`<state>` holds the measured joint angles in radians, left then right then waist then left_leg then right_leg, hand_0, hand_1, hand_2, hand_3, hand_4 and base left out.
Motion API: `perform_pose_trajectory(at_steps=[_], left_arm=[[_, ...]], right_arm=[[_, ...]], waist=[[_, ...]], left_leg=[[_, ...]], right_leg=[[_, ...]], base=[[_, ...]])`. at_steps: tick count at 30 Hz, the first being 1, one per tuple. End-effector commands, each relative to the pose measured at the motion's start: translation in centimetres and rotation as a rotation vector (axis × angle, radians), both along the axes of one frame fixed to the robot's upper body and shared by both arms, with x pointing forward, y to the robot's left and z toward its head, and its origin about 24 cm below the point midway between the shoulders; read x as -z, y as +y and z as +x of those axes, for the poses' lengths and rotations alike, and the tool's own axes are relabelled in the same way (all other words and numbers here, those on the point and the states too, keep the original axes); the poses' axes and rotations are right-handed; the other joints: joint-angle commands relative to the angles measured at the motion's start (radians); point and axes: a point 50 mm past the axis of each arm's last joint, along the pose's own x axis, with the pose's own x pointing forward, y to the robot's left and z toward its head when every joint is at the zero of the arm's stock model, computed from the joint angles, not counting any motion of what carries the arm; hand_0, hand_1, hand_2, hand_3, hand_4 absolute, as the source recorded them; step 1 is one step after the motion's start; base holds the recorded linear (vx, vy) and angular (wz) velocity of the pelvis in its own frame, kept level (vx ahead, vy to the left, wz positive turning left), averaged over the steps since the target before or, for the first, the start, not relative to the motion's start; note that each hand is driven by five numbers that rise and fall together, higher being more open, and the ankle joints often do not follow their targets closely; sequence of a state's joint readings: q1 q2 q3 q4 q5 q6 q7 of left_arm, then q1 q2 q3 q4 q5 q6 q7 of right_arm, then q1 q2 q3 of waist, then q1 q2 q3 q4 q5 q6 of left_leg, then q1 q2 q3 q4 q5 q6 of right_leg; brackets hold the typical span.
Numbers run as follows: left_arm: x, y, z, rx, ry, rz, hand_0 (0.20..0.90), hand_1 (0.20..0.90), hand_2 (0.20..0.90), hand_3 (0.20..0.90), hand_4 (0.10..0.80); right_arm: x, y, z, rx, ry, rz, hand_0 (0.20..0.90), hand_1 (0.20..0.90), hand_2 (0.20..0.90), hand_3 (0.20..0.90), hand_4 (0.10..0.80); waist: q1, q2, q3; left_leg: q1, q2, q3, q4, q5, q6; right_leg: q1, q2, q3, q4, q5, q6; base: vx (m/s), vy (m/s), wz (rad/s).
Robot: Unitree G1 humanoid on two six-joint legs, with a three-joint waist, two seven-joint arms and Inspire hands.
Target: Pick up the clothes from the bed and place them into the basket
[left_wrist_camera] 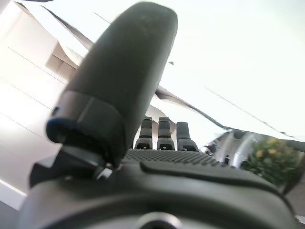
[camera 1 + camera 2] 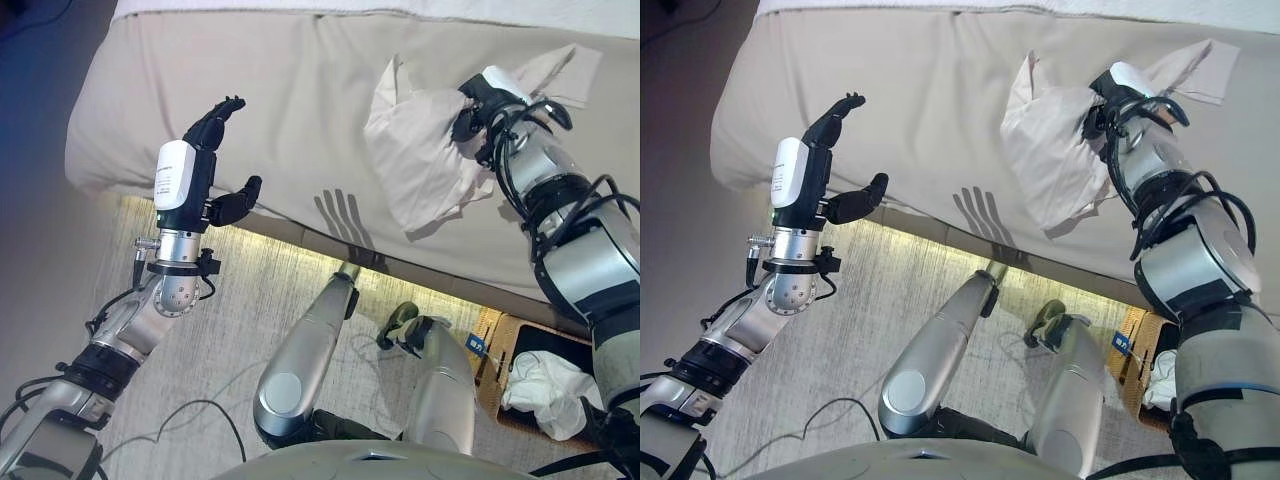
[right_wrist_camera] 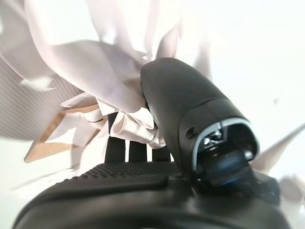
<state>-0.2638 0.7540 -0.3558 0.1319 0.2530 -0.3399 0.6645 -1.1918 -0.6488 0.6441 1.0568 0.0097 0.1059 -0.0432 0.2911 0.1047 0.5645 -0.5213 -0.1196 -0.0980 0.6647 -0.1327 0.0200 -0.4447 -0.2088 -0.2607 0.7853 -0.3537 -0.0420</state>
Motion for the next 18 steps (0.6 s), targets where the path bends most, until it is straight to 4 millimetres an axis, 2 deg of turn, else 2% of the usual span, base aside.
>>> perform_pose_trajectory(at_steps=[1, 7, 13, 18], left_arm=[[-3.1, 0.4, -0.2, 0.001, -0.142, -0.073, 0.9, 0.9, 0.9, 0.9, 0.8], [-2.3, 0.5, -0.3, -0.024, -0.108, -0.065, 0.9, 0.9, 0.9, 0.9, 0.8], [-1.6, 0.9, -0.4, -0.051, -0.063, -0.06, 0.9, 0.9, 0.9, 0.9, 0.8], [-0.3, 1.3, -0.4, -0.069, 0.02, -0.049, 0.9, 0.9, 0.9, 0.9, 0.8]], right_arm=[[-6.7, 0.7, -0.8, -0.109, -0.329, 0.101, 0.3, 0.3, 0.3, 0.2, 0.1], [-6.0, -0.2, -2.3, -0.139, -0.382, 0.104, 0.3, 0.3, 0.3, 0.2, 0.1], [-4.9, -1.6, -4.0, -0.138, -0.412, 0.151, 0.3, 0.3, 0.3, 0.2, 0.1], [-4.0, -4.1, -5.5, -0.081, -0.416, 0.222, 0.3, 0.3, 0.3, 0.2, 0.1]], waist=[[-0.038, -0.031, -0.045], [-0.097, -0.071, -0.105], [-0.158, -0.102, -0.194], [-0.208, -0.126, -0.282]], left_leg=[[0.131, 0.023, 0.021, -0.09, -0.032, 0.024], [0.25, 0.055, 0.049, -0.175, -0.041, 0.02], [0.364, 0.089, 0.093, -0.288, -0.02, 0.011], [0.453, 0.107, 0.127, -0.39, 0.001, 0.002]], right_leg=[[0.141, 0.037, -0.028, -0.088, 0.104, -0.003], [0.258, 0.055, -0.004, -0.229, 0.141, 0.006], [0.348, 0.079, 0.033, -0.368, 0.184, 0.03], [0.413, 0.098, 0.066, -0.487, 0.228, 0.057]], base=[[0.089, 0.003, -0.17], [0.096, 0.013, -0.25], [0.108, 0.012, -0.25], [0.123, -0.014, -0.33]])
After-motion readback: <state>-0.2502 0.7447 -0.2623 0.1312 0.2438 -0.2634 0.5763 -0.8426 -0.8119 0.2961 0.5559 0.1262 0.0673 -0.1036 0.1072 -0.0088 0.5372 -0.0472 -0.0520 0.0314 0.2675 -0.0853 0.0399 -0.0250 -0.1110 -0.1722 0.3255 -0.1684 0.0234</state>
